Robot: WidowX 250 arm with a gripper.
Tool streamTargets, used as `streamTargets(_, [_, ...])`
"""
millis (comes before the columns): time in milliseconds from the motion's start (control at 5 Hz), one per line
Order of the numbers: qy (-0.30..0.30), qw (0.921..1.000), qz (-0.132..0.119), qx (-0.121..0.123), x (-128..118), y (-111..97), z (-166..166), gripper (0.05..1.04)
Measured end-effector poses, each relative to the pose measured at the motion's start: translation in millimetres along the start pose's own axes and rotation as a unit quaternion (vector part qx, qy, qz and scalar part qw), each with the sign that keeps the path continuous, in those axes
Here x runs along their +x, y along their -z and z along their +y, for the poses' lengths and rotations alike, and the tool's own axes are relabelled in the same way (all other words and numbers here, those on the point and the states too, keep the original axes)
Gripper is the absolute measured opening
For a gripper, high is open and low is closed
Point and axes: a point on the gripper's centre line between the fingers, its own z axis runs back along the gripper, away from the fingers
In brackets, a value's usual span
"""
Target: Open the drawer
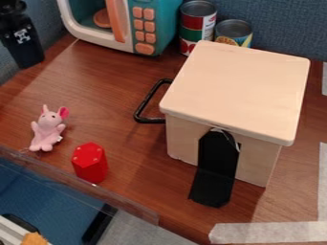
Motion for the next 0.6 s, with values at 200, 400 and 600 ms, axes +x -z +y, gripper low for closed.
streamTargets(200, [-0.007,0.9999,0.004,-0.007,-0.1,5.2,-0.6,0.998])
streamTargets(400, [-0.042,0.9991,0.002,-0.010,9.9,17.3,-3.9,0.998])
streamTargets(600, [-0.105,0.9942,-0.012,-0.021,20.0,30.5,-3.8,0.998])
